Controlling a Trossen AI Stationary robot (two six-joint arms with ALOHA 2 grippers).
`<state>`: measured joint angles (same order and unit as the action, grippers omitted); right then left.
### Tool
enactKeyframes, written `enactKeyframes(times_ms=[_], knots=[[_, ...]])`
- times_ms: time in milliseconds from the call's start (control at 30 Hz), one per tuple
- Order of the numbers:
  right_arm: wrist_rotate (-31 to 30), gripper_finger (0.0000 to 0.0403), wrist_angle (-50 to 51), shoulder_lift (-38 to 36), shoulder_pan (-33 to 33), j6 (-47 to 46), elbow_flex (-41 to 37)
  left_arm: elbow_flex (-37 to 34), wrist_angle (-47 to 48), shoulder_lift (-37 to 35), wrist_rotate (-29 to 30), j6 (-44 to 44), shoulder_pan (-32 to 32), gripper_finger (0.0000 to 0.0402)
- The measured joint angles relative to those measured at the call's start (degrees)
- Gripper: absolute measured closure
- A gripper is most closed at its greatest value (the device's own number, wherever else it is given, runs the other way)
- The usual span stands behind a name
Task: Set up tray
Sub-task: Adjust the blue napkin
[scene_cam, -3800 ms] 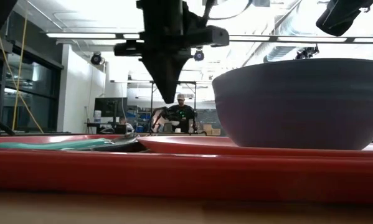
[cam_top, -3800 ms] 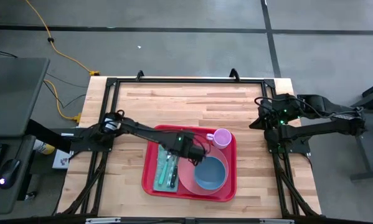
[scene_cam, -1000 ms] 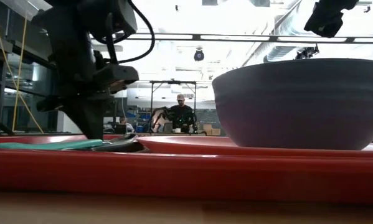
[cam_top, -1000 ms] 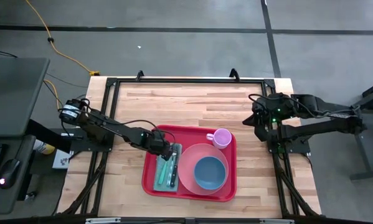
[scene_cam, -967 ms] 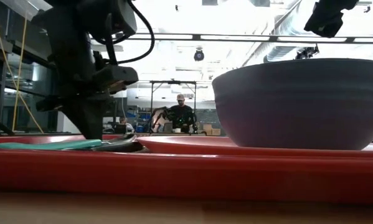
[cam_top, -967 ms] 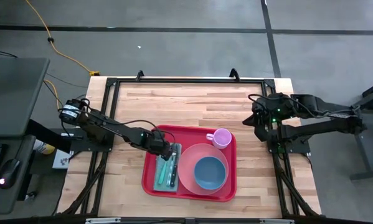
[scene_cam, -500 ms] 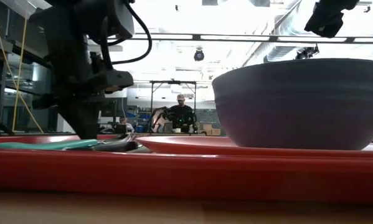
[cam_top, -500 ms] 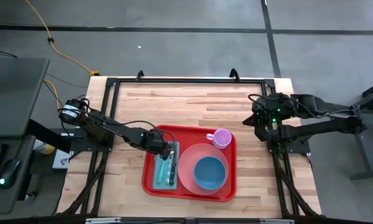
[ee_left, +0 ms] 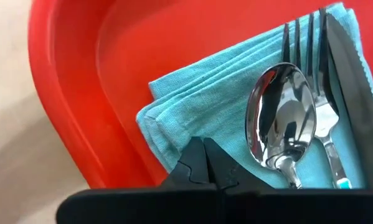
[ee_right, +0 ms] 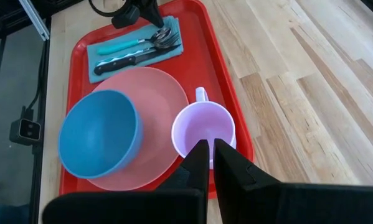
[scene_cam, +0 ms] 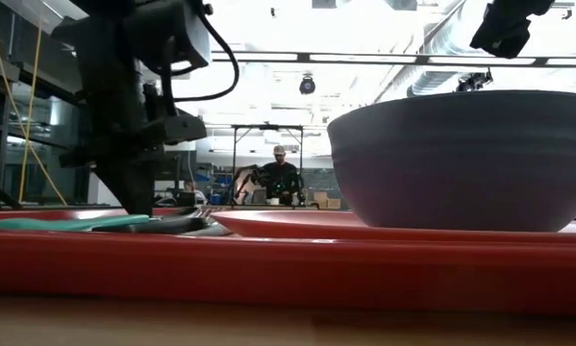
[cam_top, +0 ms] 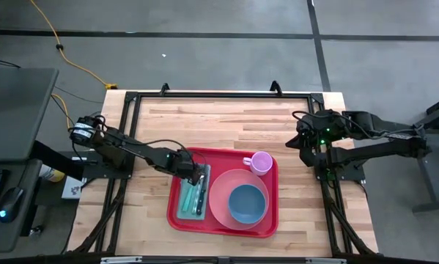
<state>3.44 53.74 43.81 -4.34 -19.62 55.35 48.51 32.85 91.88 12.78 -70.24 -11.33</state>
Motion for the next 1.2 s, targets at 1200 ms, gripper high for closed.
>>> enactKeyframes(times_ms=[1200], knots=[[0.1, 0.0403, 0.3, 0.0, 0.0, -1.0, 0.0, 0.8, -1.7, -6.0, 4.3, 3.7, 3.1, 0.0312]])
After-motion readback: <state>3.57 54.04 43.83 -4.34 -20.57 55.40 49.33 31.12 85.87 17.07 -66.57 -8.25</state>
